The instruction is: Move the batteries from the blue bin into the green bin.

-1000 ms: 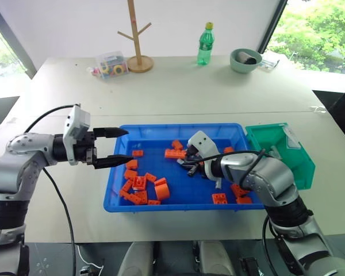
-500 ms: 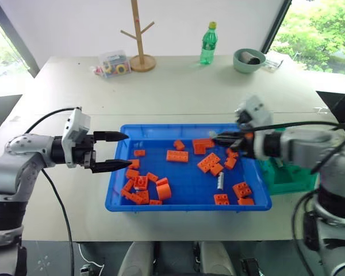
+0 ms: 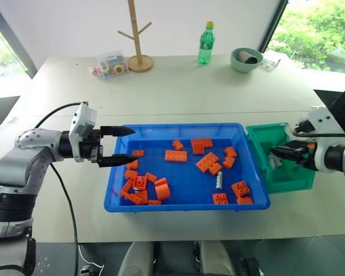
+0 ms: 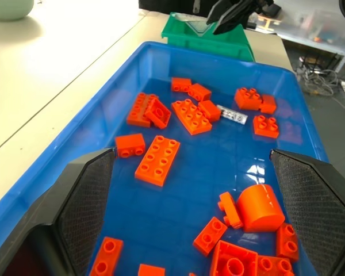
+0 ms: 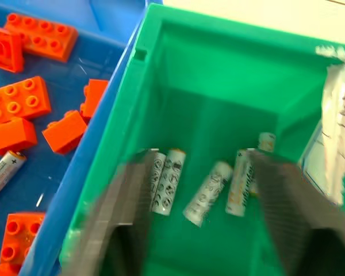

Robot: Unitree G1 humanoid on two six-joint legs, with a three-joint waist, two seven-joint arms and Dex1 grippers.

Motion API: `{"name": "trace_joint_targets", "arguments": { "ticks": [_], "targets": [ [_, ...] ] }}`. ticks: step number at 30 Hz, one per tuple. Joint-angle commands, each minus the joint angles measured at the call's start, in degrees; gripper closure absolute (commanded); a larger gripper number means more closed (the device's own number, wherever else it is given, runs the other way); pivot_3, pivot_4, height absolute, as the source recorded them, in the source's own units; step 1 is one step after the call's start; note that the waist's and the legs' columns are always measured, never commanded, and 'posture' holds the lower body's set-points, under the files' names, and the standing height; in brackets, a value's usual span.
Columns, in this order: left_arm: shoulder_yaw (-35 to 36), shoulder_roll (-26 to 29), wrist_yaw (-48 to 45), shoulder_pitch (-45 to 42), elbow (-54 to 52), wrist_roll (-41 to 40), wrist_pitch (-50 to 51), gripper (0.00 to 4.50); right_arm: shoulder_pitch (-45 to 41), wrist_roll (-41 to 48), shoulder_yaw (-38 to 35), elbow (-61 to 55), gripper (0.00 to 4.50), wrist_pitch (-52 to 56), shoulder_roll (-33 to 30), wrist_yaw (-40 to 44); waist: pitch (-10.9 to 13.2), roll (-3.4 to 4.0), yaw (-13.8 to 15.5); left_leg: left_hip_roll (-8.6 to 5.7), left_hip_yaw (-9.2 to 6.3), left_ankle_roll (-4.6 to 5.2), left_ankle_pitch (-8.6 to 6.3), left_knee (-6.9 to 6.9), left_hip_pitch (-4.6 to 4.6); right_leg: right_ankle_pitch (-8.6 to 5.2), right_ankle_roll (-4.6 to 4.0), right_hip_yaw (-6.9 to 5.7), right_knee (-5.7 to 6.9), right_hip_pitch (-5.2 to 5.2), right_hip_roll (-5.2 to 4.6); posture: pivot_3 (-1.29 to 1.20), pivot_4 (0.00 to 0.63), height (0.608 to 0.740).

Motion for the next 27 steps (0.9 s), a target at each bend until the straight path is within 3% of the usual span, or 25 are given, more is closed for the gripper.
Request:
{"name": "trace_joint_targets", "arguments": {
  "ticks": [1, 4, 7, 17, 27],
  "targets": [
    [0.05, 0.03, -0.34, -1.22, -0.49, -0.1, -0.44, 0.0, -2.88, -0.03, -1.57, -0.92, 0.75, -0.98, -1.04, -0.52, 0.0, 0.0, 0.01, -0.01, 0.0, 0.0, 0.0, 0.0, 0.0, 0.0, 0.0, 0.0, 0.0, 0.0, -0.01, 0.0, 0.15, 0.703],
    [0.13, 0.15, -0.42, -0.99, -0.68, -0.08, -0.39, 0.0, -8.73, 1.63, -1.68, -1.6, 0.75, 2.53, 0.45, -1.72, 0.01, 0.01, -0.11, 0.0, -0.01, 0.0, 0.0, 0.01, 0.0, 0.0, 0.0, 0.0, -0.01, 0.0, -0.01, 0.0, 0.15, 0.703],
    [0.19, 0.32, -0.44, -0.66, -1.04, -0.09, -0.36, 0.0, -13.45, 5.73, -2.05, -4.9, 0.75, 9.35, 6.32, -2.99, 0.0, 0.0, -0.22, 0.04, -0.04, 0.0, 0.0, 0.0, 0.0, 0.0, -0.01, 0.0, -0.01, -0.01, 0.0, 0.0, 0.15, 0.703],
    [0.02, 0.19, -0.33, -0.82, -1.27, 0.0, -0.09, 0.0, -2.5, 16.64, 2.07, -14.54, 0.75, 10.73, 23.08, -18.16, -0.01, -0.01, 0.87, -0.05, -0.15, 0.0, 0.0, 0.02, -0.14, 0.04, 0.05, 0.0, -0.1, -0.02, -0.03, 0.0, 0.15, 0.703],
    [0.27, 0.48, -0.61, -0.56, -1.33, -0.05, -0.16, 0.0, 4.97, 25.68, 3.33, -16.04, 0.75, 10.73, 25.65, -27.55, -0.01, -0.01, 1.02, -0.05, -0.15, 0.0, 0.0, 0.02, -0.11, 0.04, 0.05, 0.0, -0.09, -0.01, 0.0, 0.0, 0.15, 0.703]
  ]
}}
